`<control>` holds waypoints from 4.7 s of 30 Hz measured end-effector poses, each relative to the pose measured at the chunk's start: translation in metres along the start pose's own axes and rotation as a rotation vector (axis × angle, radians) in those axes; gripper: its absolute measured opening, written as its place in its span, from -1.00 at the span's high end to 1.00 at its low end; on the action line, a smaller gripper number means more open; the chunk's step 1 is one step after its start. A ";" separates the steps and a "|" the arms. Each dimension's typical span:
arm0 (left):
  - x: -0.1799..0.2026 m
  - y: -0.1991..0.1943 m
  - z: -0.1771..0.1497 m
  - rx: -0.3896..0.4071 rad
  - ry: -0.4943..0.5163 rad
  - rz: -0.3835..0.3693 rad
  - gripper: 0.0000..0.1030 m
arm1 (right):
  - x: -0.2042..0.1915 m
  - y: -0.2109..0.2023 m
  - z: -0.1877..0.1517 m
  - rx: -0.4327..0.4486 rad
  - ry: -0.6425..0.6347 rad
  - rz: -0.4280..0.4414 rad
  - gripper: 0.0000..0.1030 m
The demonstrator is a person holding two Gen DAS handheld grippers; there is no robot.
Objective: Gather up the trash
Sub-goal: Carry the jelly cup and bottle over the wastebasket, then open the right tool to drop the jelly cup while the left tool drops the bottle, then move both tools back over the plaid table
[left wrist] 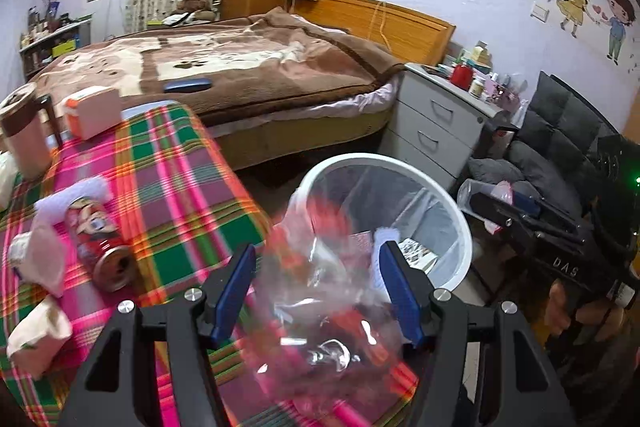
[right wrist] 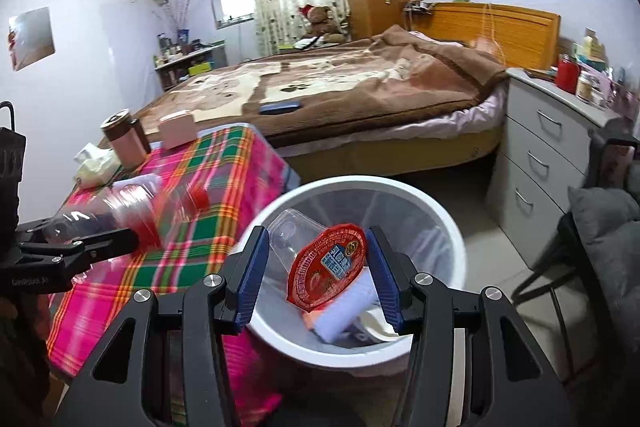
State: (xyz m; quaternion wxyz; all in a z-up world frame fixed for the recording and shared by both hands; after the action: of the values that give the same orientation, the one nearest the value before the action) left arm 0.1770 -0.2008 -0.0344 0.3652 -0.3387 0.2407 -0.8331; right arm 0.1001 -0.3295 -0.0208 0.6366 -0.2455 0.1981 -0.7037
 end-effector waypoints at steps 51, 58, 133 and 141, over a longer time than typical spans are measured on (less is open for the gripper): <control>-0.047 0.030 -0.063 -0.322 0.241 0.081 -0.59 | 0.005 0.011 -0.017 0.005 0.073 0.093 0.00; -0.057 0.030 -0.063 -0.301 0.147 0.125 -0.32 | 0.004 0.010 -0.016 0.008 0.073 0.102 0.00; -0.078 -0.050 -0.015 0.069 -0.125 0.144 -0.50 | -0.049 0.021 0.015 0.005 -0.035 0.144 -0.26; -0.132 -0.086 -0.014 0.150 -0.204 0.233 -0.51 | -0.098 0.029 0.029 0.017 -0.091 0.210 -0.26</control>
State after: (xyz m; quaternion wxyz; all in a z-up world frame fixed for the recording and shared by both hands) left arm 0.1951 -0.0435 -0.0388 0.5060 -0.3631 0.1771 -0.7620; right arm 0.1469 -0.2349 -0.0236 0.7173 -0.2498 0.1878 -0.6228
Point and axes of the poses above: each gripper's, at about its wrist camera, not at the fingertips, and y roughly the way its jaws point, x to its right, z to its top, the point moved 8 cm from there along y, roughly the way its jaws point, and after that the axes turned 15 degrees about -y, right-handed, at the moved point
